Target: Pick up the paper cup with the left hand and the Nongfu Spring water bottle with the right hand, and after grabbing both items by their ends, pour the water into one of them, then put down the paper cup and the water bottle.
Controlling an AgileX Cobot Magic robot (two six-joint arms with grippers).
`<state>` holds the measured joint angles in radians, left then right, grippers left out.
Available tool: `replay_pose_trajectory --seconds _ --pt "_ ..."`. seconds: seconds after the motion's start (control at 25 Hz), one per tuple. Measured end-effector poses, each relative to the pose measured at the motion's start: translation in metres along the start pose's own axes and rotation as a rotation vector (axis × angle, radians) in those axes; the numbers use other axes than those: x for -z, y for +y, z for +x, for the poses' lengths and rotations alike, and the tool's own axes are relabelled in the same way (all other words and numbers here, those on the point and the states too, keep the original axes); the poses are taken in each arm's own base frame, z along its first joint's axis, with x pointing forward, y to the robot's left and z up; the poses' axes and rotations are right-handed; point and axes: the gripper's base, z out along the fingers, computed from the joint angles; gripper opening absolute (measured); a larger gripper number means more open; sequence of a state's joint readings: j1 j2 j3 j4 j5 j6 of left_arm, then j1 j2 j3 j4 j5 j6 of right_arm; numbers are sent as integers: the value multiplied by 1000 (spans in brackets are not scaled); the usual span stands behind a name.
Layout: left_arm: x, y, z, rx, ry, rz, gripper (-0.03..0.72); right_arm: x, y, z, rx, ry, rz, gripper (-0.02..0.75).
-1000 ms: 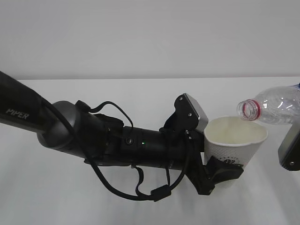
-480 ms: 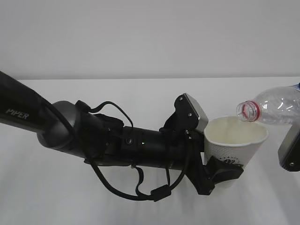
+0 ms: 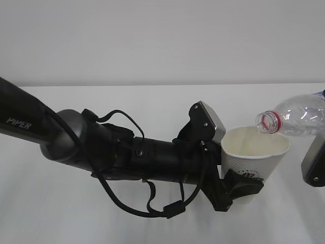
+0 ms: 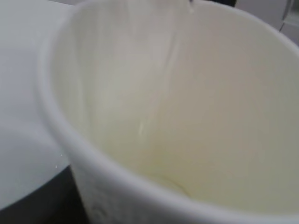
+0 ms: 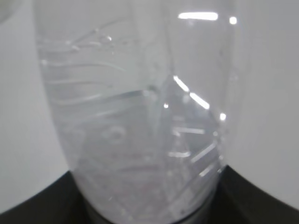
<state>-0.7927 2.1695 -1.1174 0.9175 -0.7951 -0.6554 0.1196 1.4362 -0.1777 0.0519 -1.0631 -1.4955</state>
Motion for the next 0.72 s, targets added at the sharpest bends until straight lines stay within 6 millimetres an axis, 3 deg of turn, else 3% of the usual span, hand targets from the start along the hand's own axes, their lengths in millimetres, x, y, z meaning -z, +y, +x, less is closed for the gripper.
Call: replay_pose_trajectory --seconds 0.72 --pt "0 0 0 0 0 0 508 -2 -2 0 2 -1 12 419"
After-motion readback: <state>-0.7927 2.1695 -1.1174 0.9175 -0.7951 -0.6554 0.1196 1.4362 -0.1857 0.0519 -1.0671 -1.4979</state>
